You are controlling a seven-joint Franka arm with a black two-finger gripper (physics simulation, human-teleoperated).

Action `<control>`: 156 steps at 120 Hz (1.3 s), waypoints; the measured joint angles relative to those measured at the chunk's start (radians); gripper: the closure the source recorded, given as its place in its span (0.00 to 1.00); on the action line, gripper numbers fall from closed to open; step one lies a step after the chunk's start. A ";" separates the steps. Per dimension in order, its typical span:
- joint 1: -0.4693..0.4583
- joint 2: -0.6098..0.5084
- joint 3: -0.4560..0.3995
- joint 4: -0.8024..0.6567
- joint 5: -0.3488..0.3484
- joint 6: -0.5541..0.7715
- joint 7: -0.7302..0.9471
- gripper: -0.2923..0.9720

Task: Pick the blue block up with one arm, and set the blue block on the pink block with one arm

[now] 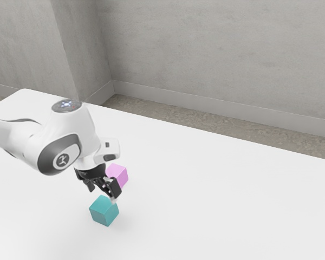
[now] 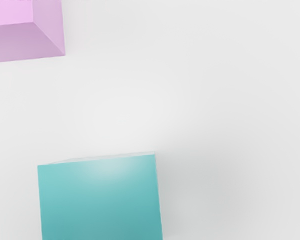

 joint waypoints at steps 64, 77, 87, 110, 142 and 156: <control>0.002 0.023 0.021 -0.050 0.001 0.058 -0.012 0.23; 0.002 0.049 0.029 -0.050 0.001 0.071 -0.014 0.23; 0.003 0.070 0.040 -0.050 0.003 0.083 -0.014 0.23; 0.003 0.091 0.047 -0.045 0.007 0.099 -0.016 0.23; 0.003 0.123 0.048 -0.042 0.008 0.116 -0.016 0.23; 0.003 0.146 0.049 -0.035 0.008 0.128 -0.015 0.23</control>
